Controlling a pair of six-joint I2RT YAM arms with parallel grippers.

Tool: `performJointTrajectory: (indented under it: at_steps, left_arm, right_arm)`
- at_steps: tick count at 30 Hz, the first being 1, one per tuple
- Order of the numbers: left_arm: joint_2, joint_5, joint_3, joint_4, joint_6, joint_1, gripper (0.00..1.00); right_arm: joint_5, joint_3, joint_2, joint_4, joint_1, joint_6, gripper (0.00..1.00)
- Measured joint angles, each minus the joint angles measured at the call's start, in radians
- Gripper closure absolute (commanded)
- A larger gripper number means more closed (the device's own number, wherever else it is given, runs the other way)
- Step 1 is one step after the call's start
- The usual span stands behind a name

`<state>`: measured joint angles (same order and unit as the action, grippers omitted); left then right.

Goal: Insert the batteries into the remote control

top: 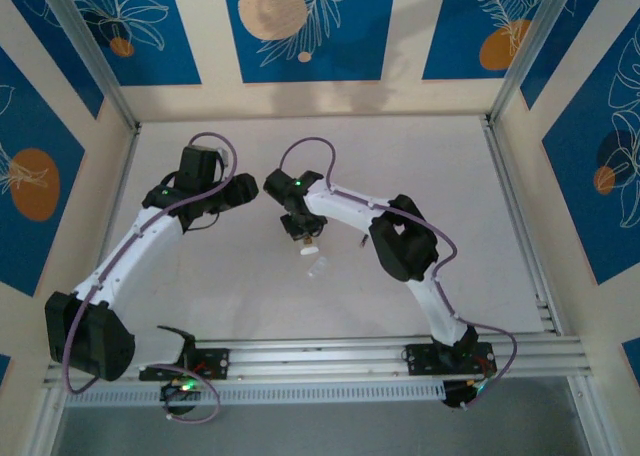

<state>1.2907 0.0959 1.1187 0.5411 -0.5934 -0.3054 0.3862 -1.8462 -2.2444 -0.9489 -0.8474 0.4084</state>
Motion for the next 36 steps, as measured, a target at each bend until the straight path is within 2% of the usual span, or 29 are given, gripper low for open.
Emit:
performJointTrajectory:
  at_steps: [6,15,26,31,36]
  left_arm:
    - [0.000,0.002,-0.006,-0.002,-0.002,0.005,0.35]
    - [-0.001,0.008,-0.024,-0.003,-0.003,0.009,0.35]
    - [-0.007,0.015,-0.034,-0.003,-0.008,0.016,0.35]
    - [-0.007,0.020,-0.035,-0.006,-0.008,0.018,0.35]
    - [-0.007,0.035,-0.039,-0.016,-0.011,0.019,0.35]
  right_arm:
    - [-0.024,-0.002,-0.001,-0.019,0.001,0.000,0.78]
    - [-0.059,-0.026,-0.017,-0.041,0.014,-0.008,0.83]
    - [-0.068,-0.030,0.002,-0.042,0.030,-0.021,0.84]
    - [-0.072,0.025,0.129,-0.016,0.046,0.012,0.84]
    - [-0.076,0.169,0.368,0.032,0.094,0.071,0.83]
